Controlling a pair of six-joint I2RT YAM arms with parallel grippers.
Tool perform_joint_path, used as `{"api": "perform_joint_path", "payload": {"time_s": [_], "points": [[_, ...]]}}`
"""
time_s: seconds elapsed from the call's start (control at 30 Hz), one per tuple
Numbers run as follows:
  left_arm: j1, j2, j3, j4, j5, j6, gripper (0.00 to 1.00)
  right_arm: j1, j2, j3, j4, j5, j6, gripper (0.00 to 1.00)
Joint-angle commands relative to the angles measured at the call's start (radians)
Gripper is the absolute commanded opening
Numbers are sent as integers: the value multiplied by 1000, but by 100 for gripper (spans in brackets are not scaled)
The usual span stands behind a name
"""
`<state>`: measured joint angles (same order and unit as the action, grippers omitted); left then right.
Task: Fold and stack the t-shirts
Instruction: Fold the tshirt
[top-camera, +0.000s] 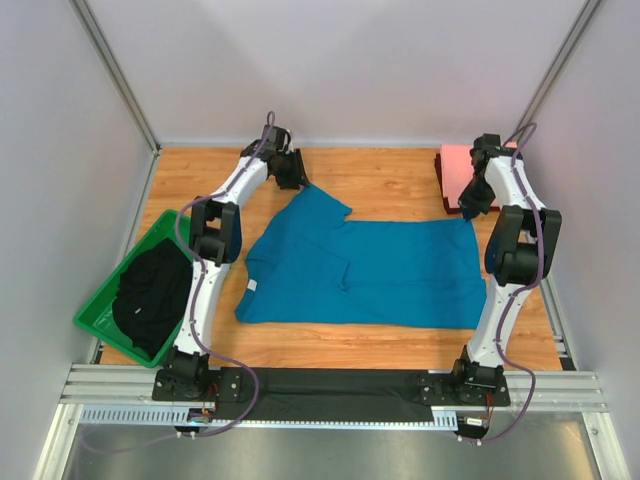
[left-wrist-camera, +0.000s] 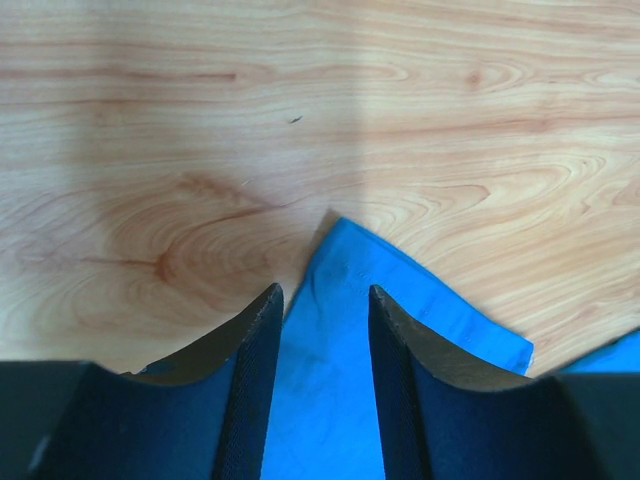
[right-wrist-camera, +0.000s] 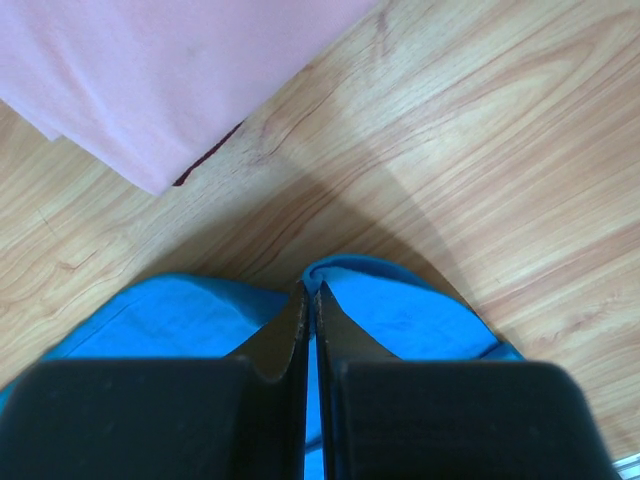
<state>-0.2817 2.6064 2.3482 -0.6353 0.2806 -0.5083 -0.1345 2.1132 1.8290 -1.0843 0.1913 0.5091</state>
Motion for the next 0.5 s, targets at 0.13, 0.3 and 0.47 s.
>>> {"api": "perform_joint_path", "payload": {"time_s": [0.13,0.3,0.47], "points": [[-11,86,37,32,35,-42,44,-2,-41,4,34,-13,-17,0],[-14,103,52,74,52,-71,38,-5,-44,3,34,-4,-26,0],[-16,107,54,91,60,-102,11,-13,-44,12,32,-13,-29,0]]}}
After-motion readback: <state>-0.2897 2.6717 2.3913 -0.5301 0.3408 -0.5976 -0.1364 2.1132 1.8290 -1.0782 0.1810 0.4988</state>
